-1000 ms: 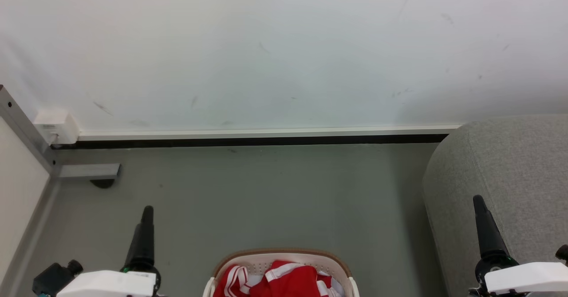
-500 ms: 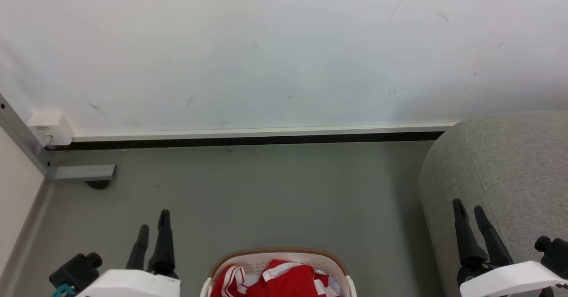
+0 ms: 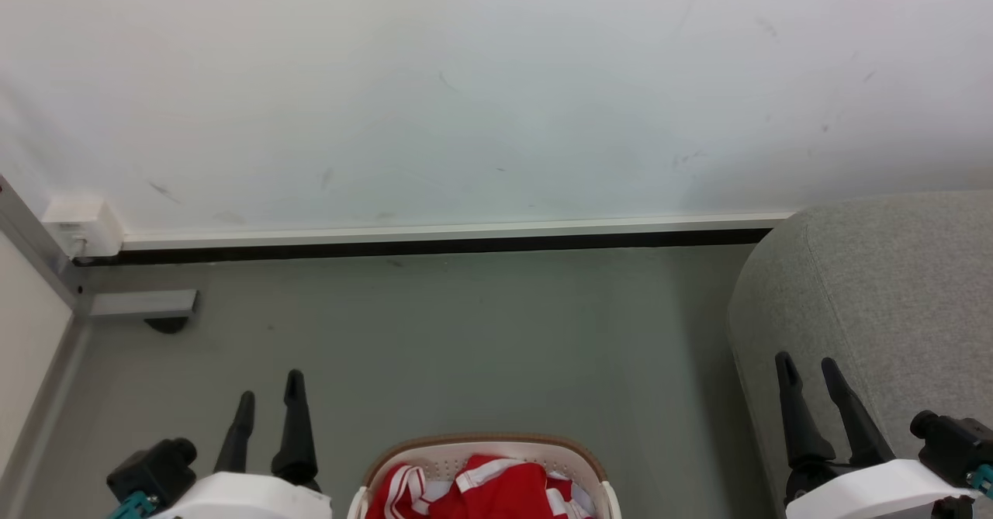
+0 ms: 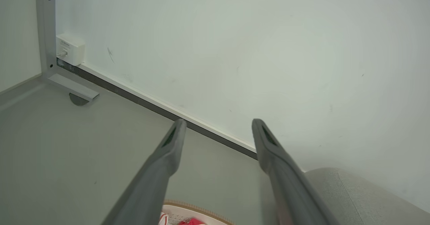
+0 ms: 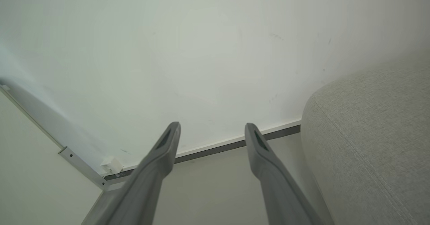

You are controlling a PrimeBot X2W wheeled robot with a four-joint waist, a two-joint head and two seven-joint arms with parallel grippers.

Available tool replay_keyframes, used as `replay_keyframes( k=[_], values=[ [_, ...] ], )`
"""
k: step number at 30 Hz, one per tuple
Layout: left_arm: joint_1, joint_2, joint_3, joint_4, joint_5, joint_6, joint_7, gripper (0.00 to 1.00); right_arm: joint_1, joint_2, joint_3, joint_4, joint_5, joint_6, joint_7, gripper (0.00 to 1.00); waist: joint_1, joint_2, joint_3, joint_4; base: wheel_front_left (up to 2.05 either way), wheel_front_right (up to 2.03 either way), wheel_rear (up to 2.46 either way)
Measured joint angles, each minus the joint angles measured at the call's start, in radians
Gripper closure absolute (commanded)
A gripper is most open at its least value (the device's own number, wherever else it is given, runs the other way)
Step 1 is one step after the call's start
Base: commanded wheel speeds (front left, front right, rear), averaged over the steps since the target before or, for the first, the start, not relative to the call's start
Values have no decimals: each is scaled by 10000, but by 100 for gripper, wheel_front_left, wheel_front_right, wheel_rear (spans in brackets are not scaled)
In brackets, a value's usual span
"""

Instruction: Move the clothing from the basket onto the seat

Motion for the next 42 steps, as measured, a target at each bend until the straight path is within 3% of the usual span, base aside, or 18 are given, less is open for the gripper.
replay_keyframes(
  k=[23,42],
  values=[
    [20,228,-589,-44,2334,619,-581,0,-217,8,470,464,-2105,0,-600,0,0,0,-17,-210,0,0,0],
    [61,257,-756,-221,3850,849,-961,0,-411,-15,788,606,-3453,0,-986,0,-1,0,-46,-364,0,0,0]
  ],
)
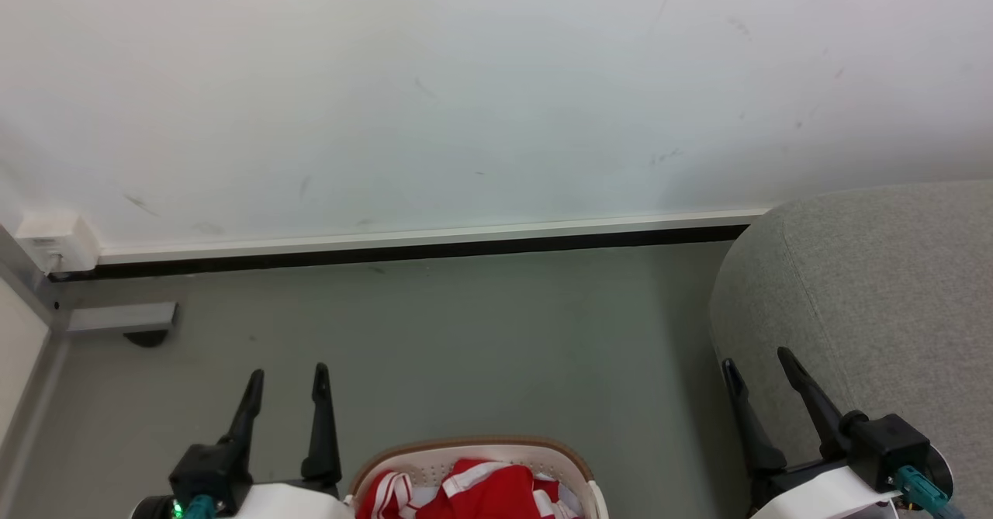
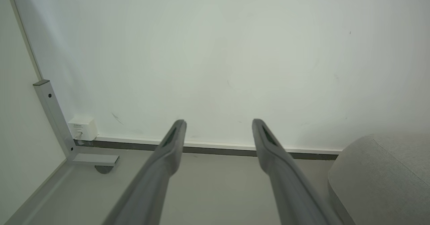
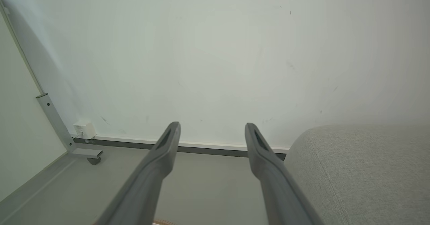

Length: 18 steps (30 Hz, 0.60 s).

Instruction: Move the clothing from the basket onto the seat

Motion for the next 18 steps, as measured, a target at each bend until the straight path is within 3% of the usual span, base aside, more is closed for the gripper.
replay_keyframes(
  k=[18],
  values=[
    [0,-17,209,-29,1254,-17,-345,0,-20,8,58,-65,-988,0,-332,0,1,0,10,-144,0,0,0]
  ],
)
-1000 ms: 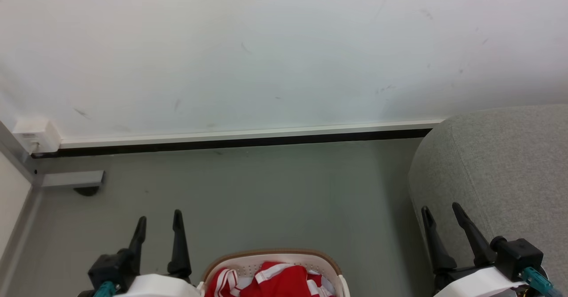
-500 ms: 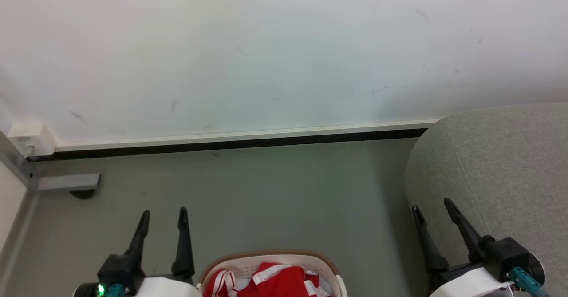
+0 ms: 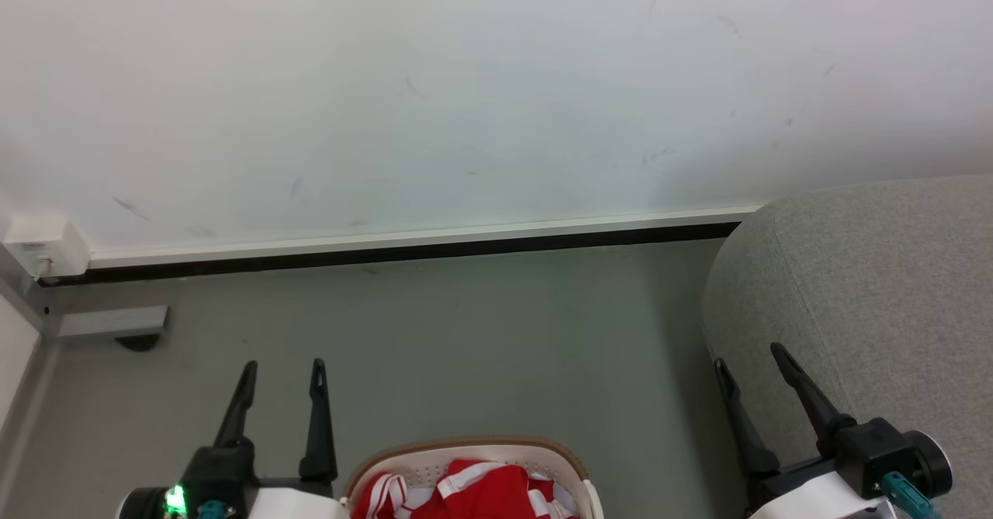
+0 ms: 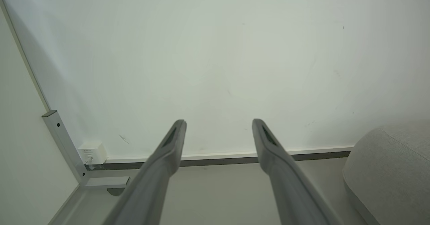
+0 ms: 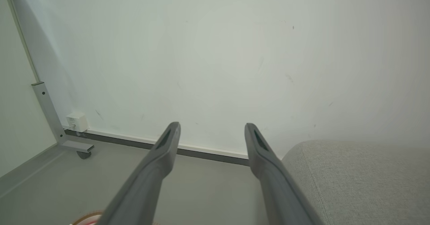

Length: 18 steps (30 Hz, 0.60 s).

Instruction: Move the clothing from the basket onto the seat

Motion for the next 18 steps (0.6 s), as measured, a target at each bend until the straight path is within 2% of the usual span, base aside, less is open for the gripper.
replay_keyframes(
  k=[18],
  values=[
    [70,-128,42,-59,328,-71,-67,0,-24,56,-25,12,-42,0,-58,0,0,0,47,-50,0,0,0]
  ],
)
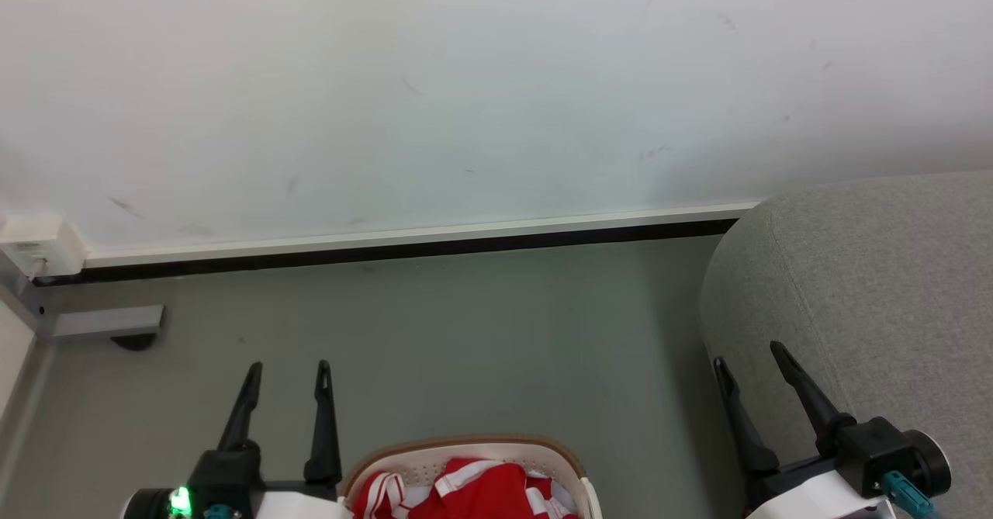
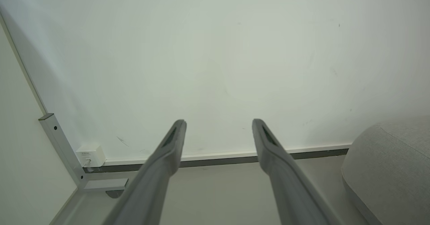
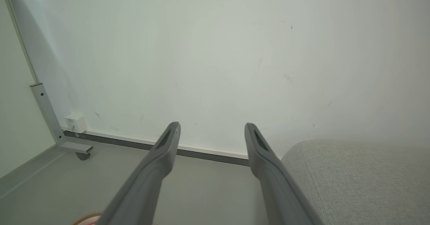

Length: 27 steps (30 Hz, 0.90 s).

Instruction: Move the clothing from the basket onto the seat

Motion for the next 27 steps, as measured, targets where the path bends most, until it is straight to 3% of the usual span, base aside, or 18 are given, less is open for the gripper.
replay_keyframes(
  k=[19,27],
  values=[
    [-392,-144,190,727,-470,-332,-2,0,-452,-75,-165,-299,1183,0,-19,0,0,0,941,-863,0,0,0],
    [-1320,-148,146,2437,-525,-941,-2,0,-878,50,-293,-727,1390,0,-19,0,1,0,2094,-1423,0,0,0]
  ],
)
